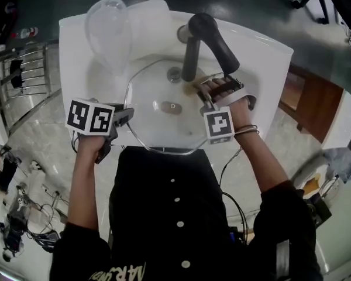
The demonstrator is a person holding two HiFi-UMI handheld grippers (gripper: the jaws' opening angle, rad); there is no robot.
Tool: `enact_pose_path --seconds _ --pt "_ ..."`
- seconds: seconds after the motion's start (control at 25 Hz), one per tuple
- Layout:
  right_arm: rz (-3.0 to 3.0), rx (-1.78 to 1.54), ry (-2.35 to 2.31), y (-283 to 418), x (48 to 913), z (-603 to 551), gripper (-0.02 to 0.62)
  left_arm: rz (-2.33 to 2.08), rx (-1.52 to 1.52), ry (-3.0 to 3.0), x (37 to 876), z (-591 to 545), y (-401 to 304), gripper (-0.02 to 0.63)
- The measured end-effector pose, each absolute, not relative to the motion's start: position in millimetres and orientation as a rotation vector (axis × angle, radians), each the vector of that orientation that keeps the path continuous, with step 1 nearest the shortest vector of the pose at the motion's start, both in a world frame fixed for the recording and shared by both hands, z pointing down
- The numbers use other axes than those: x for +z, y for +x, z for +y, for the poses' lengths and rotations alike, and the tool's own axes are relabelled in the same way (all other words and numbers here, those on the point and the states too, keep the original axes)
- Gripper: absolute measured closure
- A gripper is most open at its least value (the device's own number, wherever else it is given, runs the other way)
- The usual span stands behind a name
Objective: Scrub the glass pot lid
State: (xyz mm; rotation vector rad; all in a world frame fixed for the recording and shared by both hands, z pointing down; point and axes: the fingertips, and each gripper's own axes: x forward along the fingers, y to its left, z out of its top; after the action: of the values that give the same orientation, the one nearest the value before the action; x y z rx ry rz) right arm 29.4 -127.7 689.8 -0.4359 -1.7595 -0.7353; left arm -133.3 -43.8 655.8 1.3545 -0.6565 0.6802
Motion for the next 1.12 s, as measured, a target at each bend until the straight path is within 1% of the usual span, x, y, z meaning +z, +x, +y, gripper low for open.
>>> enact_pose_path --seconds 0.2,0.36,0.48,0.76,1.12 --pt "-1.988 -0.797 -0.260 -42.4 653.2 -130.2 0.465 -0.654 0.688 1.358 655.8 -44.1 -133.8 0.463" --pt "-2.087 -0.836 -0.290 -99.6 649.2 -112.6 0.465 -0.653 0.698 1.363 655.1 -45.4 -133.2 0.463" --pt "-2.120 -0.847 -0.334 -123.2 652.4 -97.7 0.465 -0.652 0.699 1.364 654.9 -45.4 -133.5 0.463" --pt "-2.117 -0.795 -0.363 -122.9 661.0 -87.7 0.466 -0.654 0.720 1.375 655.1 -45.6 -131.6 0.462" --pt "-1.958 -0.774 -0.583 -78.4 673.7 -76.7 0.466 -0.655 0.727 1.377 655.8 -43.7 -132.8 0.460"
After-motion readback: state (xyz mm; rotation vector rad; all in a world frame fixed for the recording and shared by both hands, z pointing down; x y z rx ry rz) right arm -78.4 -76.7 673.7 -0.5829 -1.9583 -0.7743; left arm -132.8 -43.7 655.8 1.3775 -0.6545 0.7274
